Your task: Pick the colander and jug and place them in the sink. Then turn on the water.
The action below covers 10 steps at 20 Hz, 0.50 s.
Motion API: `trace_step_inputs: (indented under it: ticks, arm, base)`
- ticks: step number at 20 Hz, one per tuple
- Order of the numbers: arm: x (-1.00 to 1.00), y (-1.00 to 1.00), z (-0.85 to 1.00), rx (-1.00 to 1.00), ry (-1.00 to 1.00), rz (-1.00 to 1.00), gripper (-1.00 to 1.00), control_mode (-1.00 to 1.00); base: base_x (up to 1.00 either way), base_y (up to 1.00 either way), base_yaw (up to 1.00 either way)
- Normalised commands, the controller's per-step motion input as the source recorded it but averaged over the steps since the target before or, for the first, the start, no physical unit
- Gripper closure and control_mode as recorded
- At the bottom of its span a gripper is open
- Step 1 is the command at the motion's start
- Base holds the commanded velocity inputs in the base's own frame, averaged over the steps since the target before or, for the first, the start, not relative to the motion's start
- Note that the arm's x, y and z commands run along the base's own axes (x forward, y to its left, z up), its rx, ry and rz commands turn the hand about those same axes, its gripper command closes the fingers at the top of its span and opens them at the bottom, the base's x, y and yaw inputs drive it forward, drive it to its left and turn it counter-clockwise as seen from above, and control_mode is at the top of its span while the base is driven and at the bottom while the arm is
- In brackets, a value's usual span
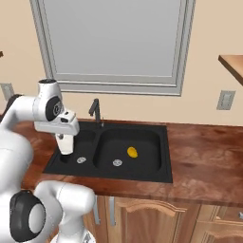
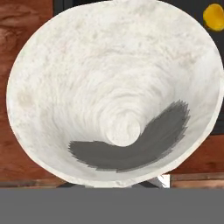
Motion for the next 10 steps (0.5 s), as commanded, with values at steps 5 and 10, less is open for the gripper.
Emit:
trace_step_inputs:
  ticks: [5,10]
  arm:
    - [0.79,0.30,-0.53,0.00,0.00,-0.15,1.00,-1.00]
    - [0.70,0.21,-0.63,0.00,0.00,-0.15,1.00,-1.00]
  base:
    - [0.00,0.00,0.00]
    - [0.00,0.00,0.00]
